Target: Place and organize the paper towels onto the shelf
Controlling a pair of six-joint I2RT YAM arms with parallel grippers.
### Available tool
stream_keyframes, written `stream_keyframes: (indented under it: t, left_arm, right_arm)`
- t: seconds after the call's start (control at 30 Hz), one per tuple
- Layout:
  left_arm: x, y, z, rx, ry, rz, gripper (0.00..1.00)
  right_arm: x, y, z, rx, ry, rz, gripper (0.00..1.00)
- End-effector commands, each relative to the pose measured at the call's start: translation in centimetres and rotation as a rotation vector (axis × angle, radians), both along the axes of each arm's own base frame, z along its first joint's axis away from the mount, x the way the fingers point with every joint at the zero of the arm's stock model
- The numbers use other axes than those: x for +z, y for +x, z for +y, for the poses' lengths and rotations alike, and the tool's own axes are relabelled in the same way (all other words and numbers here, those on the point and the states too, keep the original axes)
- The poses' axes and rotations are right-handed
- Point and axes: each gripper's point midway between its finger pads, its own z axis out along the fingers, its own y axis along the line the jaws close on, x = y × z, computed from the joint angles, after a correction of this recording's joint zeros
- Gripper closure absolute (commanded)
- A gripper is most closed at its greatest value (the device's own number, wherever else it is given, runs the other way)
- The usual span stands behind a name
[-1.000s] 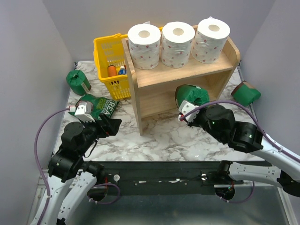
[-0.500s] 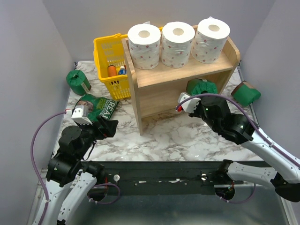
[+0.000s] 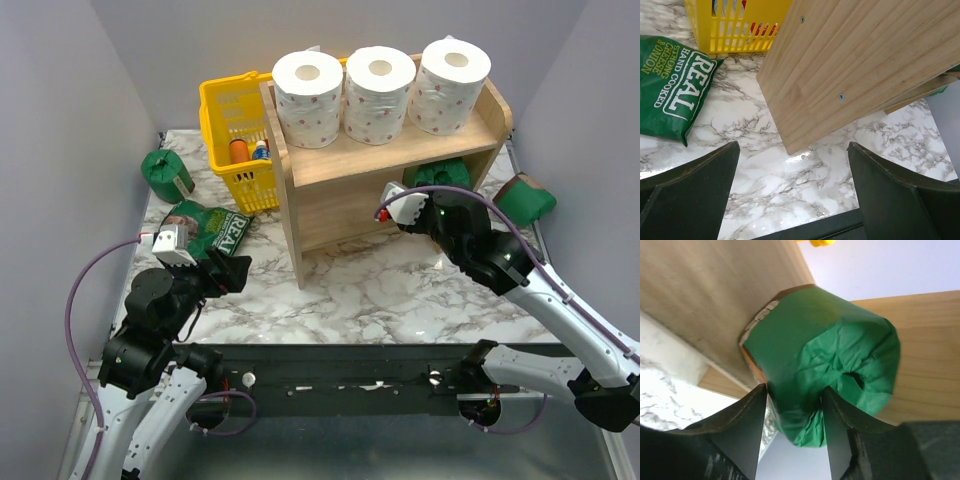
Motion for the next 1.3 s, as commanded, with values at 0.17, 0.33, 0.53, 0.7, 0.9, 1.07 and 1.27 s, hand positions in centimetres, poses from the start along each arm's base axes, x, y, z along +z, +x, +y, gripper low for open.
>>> stream_keyframes:
  t: [0.17,0.33,0.53,0.7,0.9,1.07,1.27]
  left_arm:
    - [-0.1,0.0,0.6,0.03,0.011,-0.008,0.01]
    - [0.0,0.1,0.6,0.027,0.012,-0.007,0.01]
    - [0.0,0.7,1.1,0.064,0.022,-0.005,0.01]
    - [0.2,2.0,3.0,0.18,0.084,0.002,0.01]
    - [0.3,2.9,4.5,0.248,0.171,-0.008,0.01]
    - [-0.4,2.9,4.8,0.257,0.181,-0.004,0.01]
    - [-0.5,2.8,4.7,0.254,0.18,-0.007,0.01]
  right_arm:
    - [3.1,0.9,0.1,-0.013,0.058,-0.085,0.4]
    - [3.3,0.4,0.7,0.017,0.125,-0.079,0.39]
    - [2.2,-3.4,1.5,0.056,0.378,0.069,0.34]
    - [-0.1,-6.6,0.1,-0.173,0.703,0.23,0.33]
    - [-5.3,-7.9,-4.4,-0.618,0.757,0.282,0.37]
    - [-6.0,-7.6,-8.7,-0.777,0.783,0.175,0.39]
    - [-8.4,-7.0,-10.5,-0.833,0.845,0.238,0.39]
